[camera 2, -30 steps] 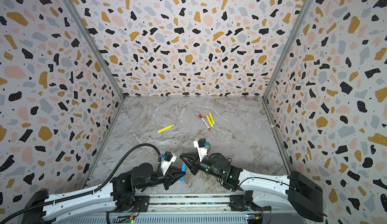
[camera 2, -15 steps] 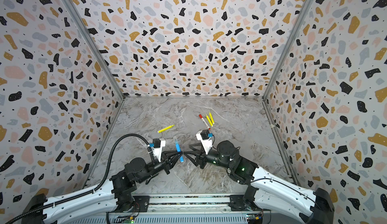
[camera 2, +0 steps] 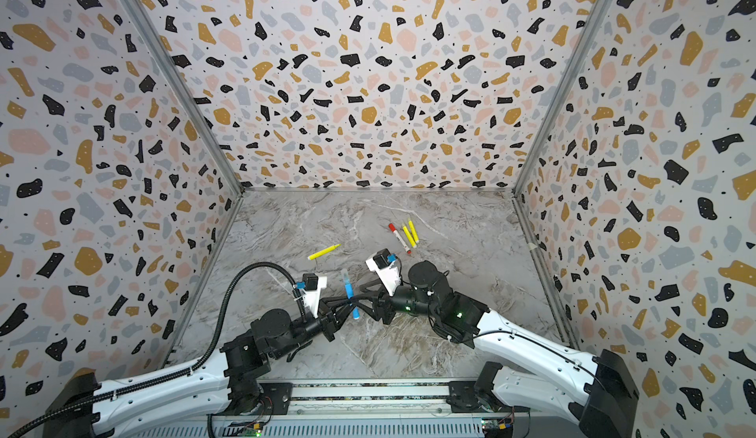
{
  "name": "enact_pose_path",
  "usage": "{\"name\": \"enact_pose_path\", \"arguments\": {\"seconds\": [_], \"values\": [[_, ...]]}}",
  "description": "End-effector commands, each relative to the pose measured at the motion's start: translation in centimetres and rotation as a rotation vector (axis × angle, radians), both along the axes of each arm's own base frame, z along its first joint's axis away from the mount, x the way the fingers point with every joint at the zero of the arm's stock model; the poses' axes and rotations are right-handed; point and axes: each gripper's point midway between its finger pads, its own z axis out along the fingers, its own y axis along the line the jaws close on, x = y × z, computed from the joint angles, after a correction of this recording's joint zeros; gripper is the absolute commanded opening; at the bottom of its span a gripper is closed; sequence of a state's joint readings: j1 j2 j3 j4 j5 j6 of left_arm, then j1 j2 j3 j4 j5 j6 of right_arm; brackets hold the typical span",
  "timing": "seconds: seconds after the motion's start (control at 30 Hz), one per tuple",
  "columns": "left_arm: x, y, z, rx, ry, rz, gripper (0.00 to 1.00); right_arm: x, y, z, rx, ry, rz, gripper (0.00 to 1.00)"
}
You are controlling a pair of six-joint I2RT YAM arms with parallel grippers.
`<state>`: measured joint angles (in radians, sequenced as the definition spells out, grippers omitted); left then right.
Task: Insert the pens into the pen caps
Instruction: 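Press the cap down onto the blue marker with the right gripper, then set the capped blue marker down with the right gripper while the left withdraws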
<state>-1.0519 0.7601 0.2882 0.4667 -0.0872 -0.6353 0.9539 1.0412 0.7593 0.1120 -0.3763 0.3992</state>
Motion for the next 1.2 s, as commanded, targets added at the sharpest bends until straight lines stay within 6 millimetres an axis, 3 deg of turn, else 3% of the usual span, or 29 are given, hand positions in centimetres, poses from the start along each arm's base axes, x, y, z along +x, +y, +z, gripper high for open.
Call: {"name": "enact_pose_path", "arguments": {"seconds": [0.0,0.33,0.5,0.63,0.73,0.77,0.83,0.9,1.17], "values": [[-0.3,-0.3,3.3,-0.082,-0.066,-0.016,0.00,0.4,0.8,2.4,0.035,-0.049,0.024,0.45],[-0.4,0.3,3.7,-0.091,-0.075,0.002,0.00,1.2,2.3,0.6,0.001,-0.006,0.048,0.41],[-0.3,-0.1,3.6,-0.080,-0.081,-0.006,0.00,0.9,2.4,0.0,-0.007,0.012,0.065,0.30],[-0.3,-0.3,3.7,-0.076,-0.087,-0.014,0.00,1.5,2.2,-0.2,-0.027,0.013,0.046,0.12],[-0.3,-0.2,3.7,-0.069,-0.088,-0.009,0.07,2.2,1.9,-0.3,-0.028,0.023,0.030,0.09],[-0.2,-0.1,3.6,-0.065,-0.086,-0.002,0.14,2.4,1.8,-0.3,-0.027,0.024,0.024,0.09],[0.2,0.3,3.1,-0.040,-0.071,0.031,0.32,3.3,1.3,-0.3,-0.030,0.026,-0.003,0.09],[0.9,1.1,2.2,-0.006,-0.049,0.089,0.40,4.8,0.6,-0.9,-0.060,0.042,-0.056,0.09],[2.1,4.8,-3.6,0.181,0.083,0.267,0.43,12.5,-3.8,-7.9,-0.338,0.169,-0.272,0.10]]}}
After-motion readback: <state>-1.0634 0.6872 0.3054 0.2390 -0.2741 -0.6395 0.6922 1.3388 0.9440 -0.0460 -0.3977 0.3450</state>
